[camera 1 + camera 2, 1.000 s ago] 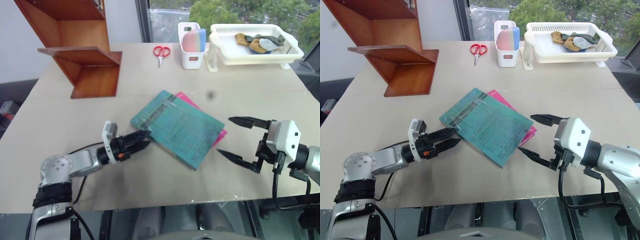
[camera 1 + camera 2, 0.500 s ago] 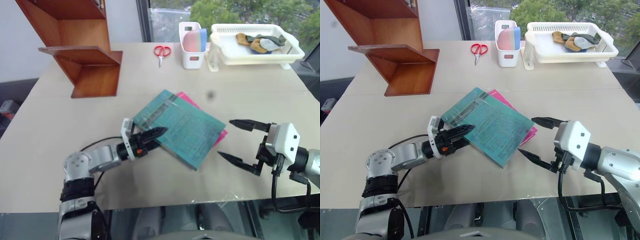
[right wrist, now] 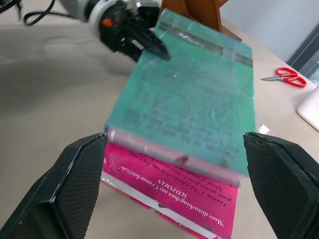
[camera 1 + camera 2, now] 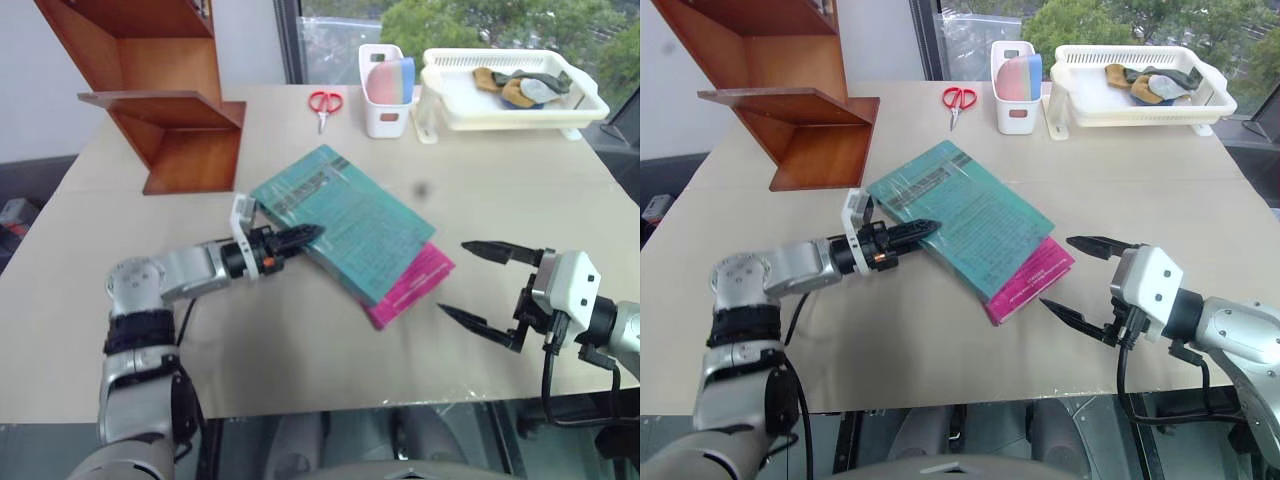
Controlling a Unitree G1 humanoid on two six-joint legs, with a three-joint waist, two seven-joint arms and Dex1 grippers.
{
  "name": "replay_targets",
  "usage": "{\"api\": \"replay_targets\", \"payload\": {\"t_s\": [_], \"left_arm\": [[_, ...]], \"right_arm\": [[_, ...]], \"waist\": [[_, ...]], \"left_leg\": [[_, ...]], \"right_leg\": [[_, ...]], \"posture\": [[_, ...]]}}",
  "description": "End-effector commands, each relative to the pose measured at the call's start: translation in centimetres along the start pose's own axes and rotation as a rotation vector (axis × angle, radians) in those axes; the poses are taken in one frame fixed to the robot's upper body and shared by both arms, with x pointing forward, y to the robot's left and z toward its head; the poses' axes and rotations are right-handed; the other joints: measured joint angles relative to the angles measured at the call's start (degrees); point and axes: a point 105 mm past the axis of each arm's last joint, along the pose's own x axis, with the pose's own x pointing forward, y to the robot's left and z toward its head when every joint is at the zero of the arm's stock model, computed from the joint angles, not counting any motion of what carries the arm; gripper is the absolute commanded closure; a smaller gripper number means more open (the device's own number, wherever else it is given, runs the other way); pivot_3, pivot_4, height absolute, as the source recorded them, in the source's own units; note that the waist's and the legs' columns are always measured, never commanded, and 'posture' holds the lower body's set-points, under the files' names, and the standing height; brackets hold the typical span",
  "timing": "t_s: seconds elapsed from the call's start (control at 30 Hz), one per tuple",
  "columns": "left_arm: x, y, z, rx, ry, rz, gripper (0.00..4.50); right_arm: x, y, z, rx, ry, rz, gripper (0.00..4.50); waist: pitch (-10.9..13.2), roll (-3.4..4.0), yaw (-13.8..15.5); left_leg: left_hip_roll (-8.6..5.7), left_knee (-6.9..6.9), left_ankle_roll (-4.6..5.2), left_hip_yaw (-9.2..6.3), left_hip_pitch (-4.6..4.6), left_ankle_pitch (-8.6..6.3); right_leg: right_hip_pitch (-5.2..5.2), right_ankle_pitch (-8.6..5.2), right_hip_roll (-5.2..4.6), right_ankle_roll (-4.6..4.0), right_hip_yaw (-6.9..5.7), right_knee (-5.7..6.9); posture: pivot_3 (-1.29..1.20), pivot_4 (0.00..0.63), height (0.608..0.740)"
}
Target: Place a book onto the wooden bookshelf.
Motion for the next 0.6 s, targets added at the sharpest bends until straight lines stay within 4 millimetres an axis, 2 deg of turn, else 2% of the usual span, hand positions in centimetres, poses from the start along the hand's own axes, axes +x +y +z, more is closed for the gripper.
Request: {"api": "replay_targets", "payload": {"t_s": [0.03,0.13,0.23,0.33,0.47,0.5,0.6], "left_arm": [[1.5,-0.8,-0.2,0.024,0.108,0.003,3.17],[2.7,-1.3,0.0,0.017,0.150,-0.008,3.17],[3.0,-0.8,0.0,0.017,0.181,0.023,3.17],[2.4,-0.1,0.6,0.022,0.171,0.064,2.04],[0.8,-0.6,1.3,0.017,0.150,0.042,0.22],[0.2,-0.7,1.3,0.012,0.141,0.033,0.04],[-1.6,-0.6,1.0,0.013,0.126,0.031,0.04]], "right_arm": [[0.3,0.0,0.6,-0.036,-0.031,0.007,0.00],[0.6,0.1,0.7,-0.039,-0.033,0.013,0.00],[0.8,0.1,0.8,-0.043,-0.034,0.015,0.00],[0.7,0.0,1.0,-0.045,-0.031,0.009,0.00],[0.6,0.1,0.8,-0.043,-0.025,0.002,0.00],[0.6,0.1,0.8,-0.041,-0.026,0.003,0.00],[1.3,-0.2,0.2,-0.038,-0.013,0.008,0.00]], "waist": [[0.02,-0.03,0.18],[0.04,-0.07,0.30],[0.05,-0.08,0.20],[0.07,-0.05,-0.31],[0.10,-0.08,-0.29],[0.10,-0.08,-0.29],[0.11,-0.08,-0.20]], "left_leg": [[0.00,0.00,0.00,-0.03,-0.02,0.00],[-0.01,0.00,0.00,-0.04,-0.04,0.00],[-0.02,0.00,-0.01,-0.13,-0.08,0.01],[-0.01,-0.01,-0.02,-0.12,-0.08,0.01],[0.04,-0.02,-0.04,-0.15,-0.14,0.02],[0.04,-0.02,-0.04,-0.14,-0.14,0.02],[0.04,-0.01,-0.04,-0.14,-0.14,0.02]], "right_leg": [[0.03,0.00,0.00,0.00,-0.03,-0.01],[0.05,-0.01,-0.01,0.02,-0.02,-0.03],[0.03,-0.03,0.01,0.05,-0.09,-0.02],[0.02,-0.04,0.03,0.06,-0.07,-0.02],[-0.07,-0.04,0.08,0.07,-0.07,0.02],[-0.06,-0.04,0.08,0.07,-0.07,0.02],[-0.05,-0.04,0.05,0.07,-0.06,0.02]], "posture": [[0.00,0.150,0.740],[0.00,0.150,0.740],[0.00,0.150,0.740],[0.00,0.150,0.740],[0.00,0.150,0.740],[0.00,0.150,0.740],[0.00,0.150,0.740]]}}
